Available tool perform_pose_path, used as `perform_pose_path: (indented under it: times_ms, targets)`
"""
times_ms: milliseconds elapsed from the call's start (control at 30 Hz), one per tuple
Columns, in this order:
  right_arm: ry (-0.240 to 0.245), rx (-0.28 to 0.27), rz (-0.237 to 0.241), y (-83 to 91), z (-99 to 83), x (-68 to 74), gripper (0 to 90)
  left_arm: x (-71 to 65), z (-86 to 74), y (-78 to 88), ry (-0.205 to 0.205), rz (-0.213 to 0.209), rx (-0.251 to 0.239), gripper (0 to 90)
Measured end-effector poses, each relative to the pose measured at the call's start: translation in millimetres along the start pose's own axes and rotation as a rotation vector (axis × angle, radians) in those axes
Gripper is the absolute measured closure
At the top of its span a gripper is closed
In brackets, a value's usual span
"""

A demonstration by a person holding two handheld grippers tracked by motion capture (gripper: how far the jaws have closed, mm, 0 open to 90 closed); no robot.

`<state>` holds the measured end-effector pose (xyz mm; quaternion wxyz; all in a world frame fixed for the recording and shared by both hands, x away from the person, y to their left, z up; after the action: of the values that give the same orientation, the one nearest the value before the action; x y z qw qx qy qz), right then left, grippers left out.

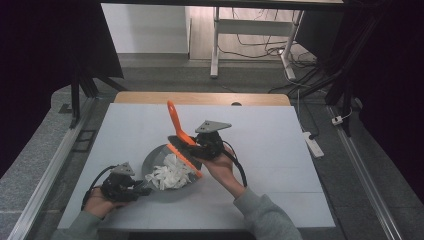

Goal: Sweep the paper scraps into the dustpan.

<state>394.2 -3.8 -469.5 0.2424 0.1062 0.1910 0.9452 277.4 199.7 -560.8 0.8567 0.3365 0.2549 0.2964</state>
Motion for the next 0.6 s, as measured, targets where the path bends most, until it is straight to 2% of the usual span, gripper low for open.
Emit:
perform_pose_path:
  times_ms: [400, 600]
  targets:
    - [-0.032, -0.012, -0.039, 19.2, -0.5, -19.3, 69.8, 2.8, 1.3, 3.0, 0.011, 0.020, -0.026, 61.5]
    - [-0.042, -0.011, -0.052, 28.7, -3.2, -26.0, 69.9, 4.9, 1.8, 4.7, 0.029, 0.033, -0.040, 61.5]
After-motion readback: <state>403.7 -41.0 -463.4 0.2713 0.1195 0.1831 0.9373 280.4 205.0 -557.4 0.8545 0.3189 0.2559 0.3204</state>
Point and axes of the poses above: each handheld gripper's, and its own axes: y roughly backward along the jaws, z roughly out of its top, x roughly to its left, the point moved 6 cm from there along -y, roughly forward along the jaws, and after that the axes turned 3 degrees about -x, right-handed, at the moved point
